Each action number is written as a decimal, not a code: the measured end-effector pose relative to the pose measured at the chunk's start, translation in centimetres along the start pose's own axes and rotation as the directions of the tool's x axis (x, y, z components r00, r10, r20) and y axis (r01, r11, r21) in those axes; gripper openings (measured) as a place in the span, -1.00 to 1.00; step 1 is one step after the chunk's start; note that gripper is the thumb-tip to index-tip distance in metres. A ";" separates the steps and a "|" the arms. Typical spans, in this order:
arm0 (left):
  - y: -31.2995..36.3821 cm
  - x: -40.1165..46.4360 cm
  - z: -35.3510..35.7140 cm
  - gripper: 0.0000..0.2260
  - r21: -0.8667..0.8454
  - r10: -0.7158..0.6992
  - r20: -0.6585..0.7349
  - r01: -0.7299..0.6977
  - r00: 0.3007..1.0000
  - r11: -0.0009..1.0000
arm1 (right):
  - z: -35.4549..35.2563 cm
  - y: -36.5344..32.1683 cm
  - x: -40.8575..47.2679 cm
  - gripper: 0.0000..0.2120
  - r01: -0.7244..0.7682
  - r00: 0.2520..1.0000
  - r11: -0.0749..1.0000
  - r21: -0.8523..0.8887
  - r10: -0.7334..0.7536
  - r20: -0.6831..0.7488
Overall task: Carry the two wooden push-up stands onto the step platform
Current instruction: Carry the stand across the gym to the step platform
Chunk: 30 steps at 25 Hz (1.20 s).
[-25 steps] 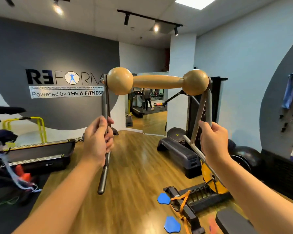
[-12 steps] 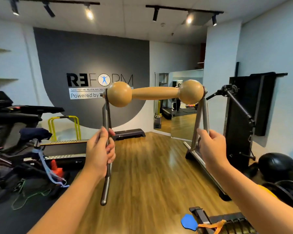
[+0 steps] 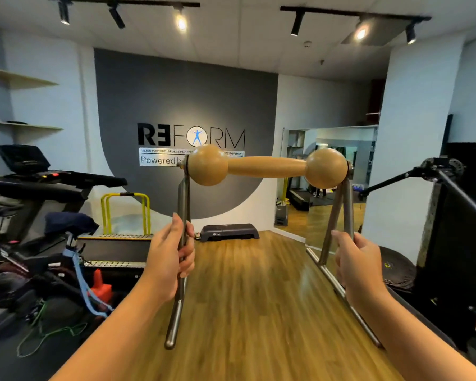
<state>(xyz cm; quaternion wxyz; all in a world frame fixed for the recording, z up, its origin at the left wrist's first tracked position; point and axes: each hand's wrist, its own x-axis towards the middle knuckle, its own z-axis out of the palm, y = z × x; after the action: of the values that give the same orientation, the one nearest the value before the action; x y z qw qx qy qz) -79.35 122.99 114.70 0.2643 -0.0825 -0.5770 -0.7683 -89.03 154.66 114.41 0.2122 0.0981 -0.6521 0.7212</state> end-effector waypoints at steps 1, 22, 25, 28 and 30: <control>-0.6 2.3 -0.6 -0.56 0.006 -0.008 0.004 0.008 1.000 1.000 | 1.5 0.8 1.7 -0.75 -0.006 1.000 1.000 0.009 0.006 0.012; -23.0 41.0 -4.7 -0.58 0.064 0.064 -0.205 -0.052 0.977 0.997 | 20.2 22.4 38.7 -0.76 -0.020 0.989 0.996 0.085 0.007 0.146; -26.4 46.4 -5.7 -0.59 0.055 0.068 -0.190 -0.059 0.979 0.997 | 22.6 25.9 43.9 -0.76 -0.047 0.987 0.993 0.111 0.029 0.158; -29.4 53.1 -7.0 -0.59 0.047 0.072 -0.155 -0.066 0.985 0.997 | 26.0 29.3 49.4 -0.75 -0.054 0.985 0.995 0.085 0.039 0.165; -31.4 58.0 -8.0 -0.57 0.053 0.072 -0.132 -0.065 0.989 0.996 | 28.4 31.6 53.1 -0.75 -0.046 0.986 0.994 0.096 0.030 0.166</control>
<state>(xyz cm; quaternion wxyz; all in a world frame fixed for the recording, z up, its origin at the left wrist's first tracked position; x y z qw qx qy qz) -142.76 103.58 110.65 0.3306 -0.0443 -0.5733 -0.7484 -153.85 134.31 111.93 0.1388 0.1551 -0.6323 0.7462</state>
